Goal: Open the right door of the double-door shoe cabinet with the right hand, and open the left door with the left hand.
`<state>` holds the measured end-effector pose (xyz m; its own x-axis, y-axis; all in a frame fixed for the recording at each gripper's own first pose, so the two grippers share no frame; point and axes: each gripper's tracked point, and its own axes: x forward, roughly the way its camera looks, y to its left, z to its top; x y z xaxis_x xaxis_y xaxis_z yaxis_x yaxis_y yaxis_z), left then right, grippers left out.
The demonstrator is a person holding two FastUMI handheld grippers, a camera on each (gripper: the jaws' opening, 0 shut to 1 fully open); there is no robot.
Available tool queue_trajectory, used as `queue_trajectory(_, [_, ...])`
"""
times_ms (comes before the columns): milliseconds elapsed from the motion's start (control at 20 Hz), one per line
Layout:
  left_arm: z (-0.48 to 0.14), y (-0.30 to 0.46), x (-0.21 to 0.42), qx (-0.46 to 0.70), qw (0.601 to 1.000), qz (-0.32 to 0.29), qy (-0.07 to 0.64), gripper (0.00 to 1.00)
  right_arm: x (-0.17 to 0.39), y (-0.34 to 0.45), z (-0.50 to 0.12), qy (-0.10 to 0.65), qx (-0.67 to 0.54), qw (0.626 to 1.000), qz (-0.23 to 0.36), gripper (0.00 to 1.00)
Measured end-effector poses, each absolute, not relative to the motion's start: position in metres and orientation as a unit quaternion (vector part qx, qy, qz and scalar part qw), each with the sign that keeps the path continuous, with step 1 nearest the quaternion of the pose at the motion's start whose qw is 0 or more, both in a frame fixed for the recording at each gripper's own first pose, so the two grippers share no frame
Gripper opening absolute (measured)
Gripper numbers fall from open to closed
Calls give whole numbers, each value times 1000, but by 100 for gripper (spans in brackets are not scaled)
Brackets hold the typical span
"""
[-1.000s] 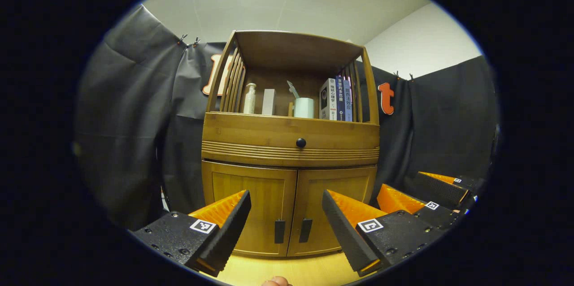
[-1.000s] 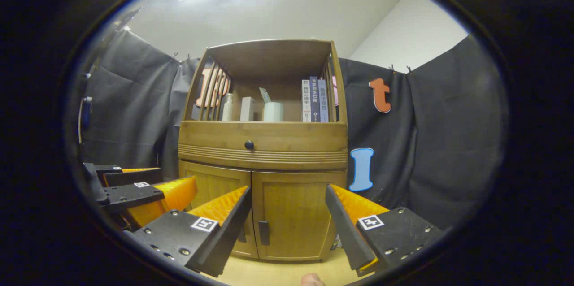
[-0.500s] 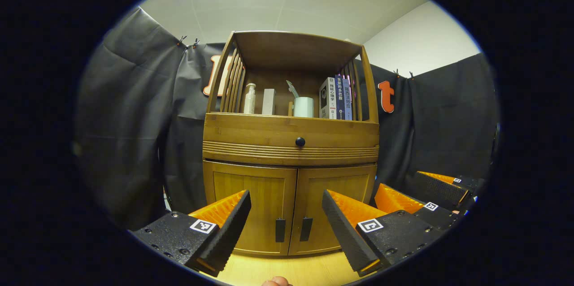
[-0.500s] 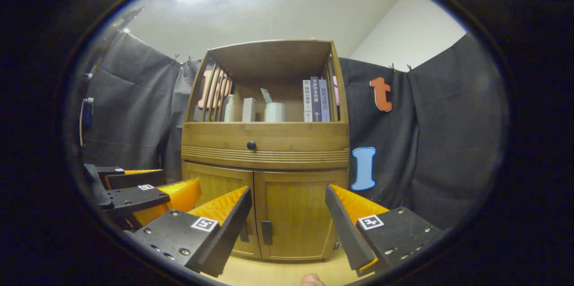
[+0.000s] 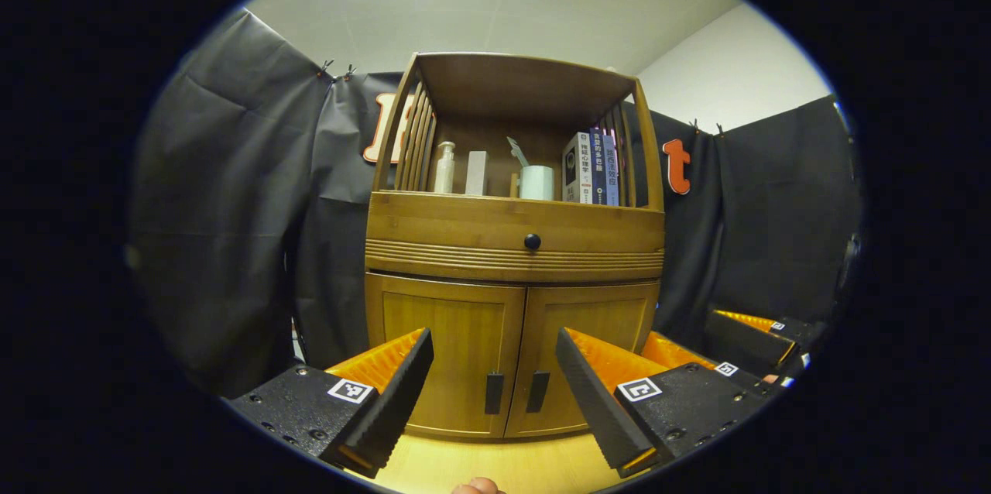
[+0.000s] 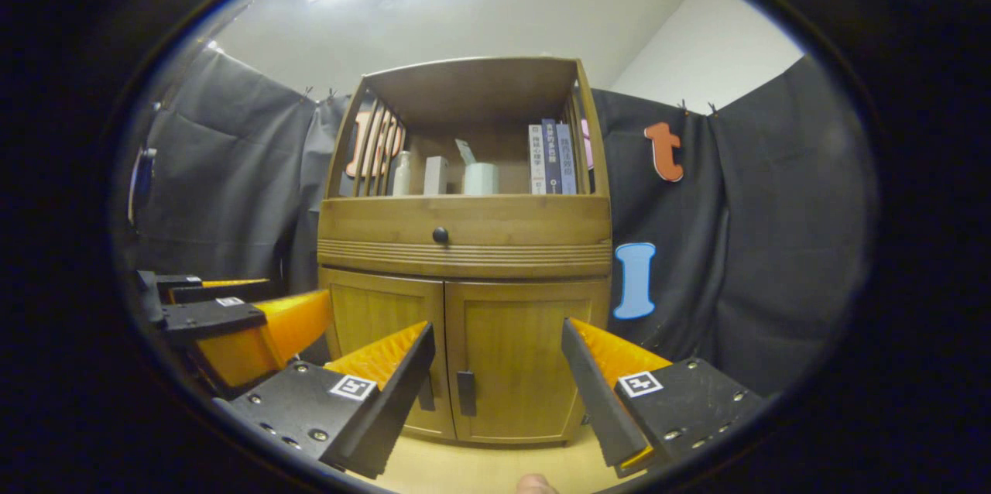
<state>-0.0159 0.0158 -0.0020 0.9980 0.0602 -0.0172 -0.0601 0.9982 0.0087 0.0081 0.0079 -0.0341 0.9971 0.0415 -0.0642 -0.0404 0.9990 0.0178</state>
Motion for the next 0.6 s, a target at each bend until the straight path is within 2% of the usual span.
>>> queue_trajectory(250, [-1,51,-24,11,998,69,10,98,27,21,-88,66,-9,997,29,98])
queue_trajectory(600, [2,120,-38,26,988,153,11,99,84,55,-161,119,-9,992,50,98])
